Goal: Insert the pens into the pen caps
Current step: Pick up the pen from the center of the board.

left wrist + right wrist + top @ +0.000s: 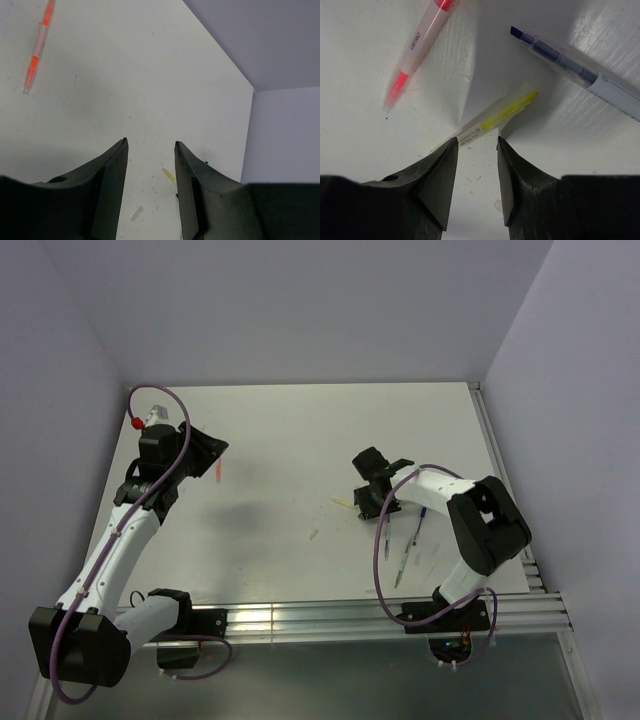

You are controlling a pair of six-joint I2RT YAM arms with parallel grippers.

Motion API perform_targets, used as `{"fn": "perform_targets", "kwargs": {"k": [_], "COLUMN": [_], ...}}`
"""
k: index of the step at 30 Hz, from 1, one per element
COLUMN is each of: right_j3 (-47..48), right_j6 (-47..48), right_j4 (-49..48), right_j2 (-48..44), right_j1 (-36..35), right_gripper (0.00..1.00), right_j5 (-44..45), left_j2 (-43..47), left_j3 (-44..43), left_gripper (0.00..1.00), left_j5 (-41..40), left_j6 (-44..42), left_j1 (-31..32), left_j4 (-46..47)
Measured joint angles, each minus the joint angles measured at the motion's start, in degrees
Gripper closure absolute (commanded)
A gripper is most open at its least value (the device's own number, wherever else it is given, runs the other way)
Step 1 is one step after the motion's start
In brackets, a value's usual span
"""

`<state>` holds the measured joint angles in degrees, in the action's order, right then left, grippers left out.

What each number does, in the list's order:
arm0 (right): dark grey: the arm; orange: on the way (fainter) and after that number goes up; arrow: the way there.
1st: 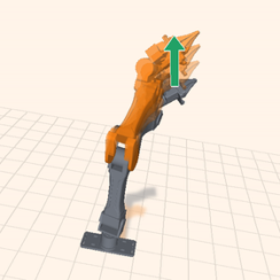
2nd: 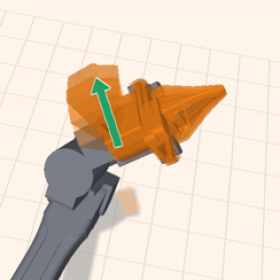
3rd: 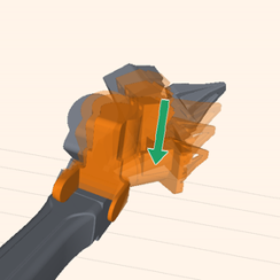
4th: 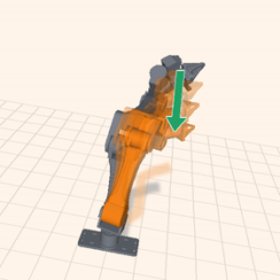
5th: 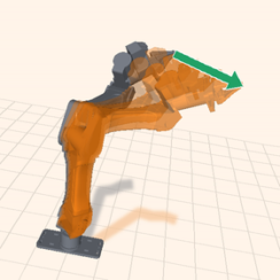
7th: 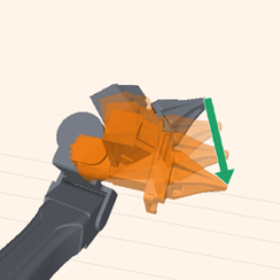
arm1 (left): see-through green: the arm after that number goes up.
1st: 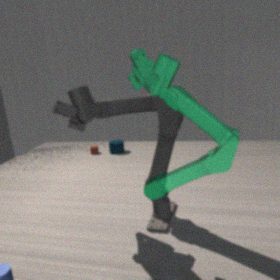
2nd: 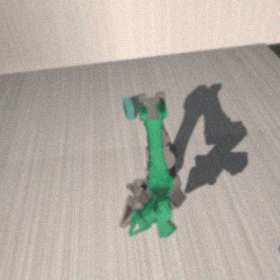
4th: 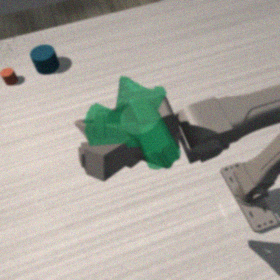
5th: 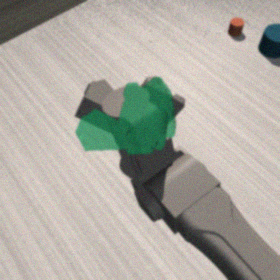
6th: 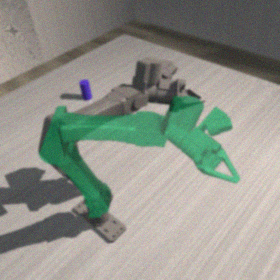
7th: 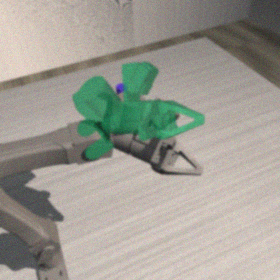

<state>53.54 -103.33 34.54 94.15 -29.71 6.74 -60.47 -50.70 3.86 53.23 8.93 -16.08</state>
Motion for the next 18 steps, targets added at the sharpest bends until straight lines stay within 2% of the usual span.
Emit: {"fn": "perform_targets", "kwargs": {"k": [14,18], "right_j3": [2.69,5.07], "right_j6": [-0.11,0.74], "right_j4": [2.19,4.07], "right_j2": [3.15,5.16], "right_j1": [1.14,1.38], "right_gripper": [0.6,0.68], "right_j5": [-2.1,-2.97], "left_j2": [-0.26,-0.5], "left_j3": [0.15,0.24], "left_gripper": [0.53,0.53], "left_j5": [0.9,1.07], "left_j6": [0.02,0.02], "left_j1": [-0.31,-0.83], "left_j4": [0.33,0.33]}}
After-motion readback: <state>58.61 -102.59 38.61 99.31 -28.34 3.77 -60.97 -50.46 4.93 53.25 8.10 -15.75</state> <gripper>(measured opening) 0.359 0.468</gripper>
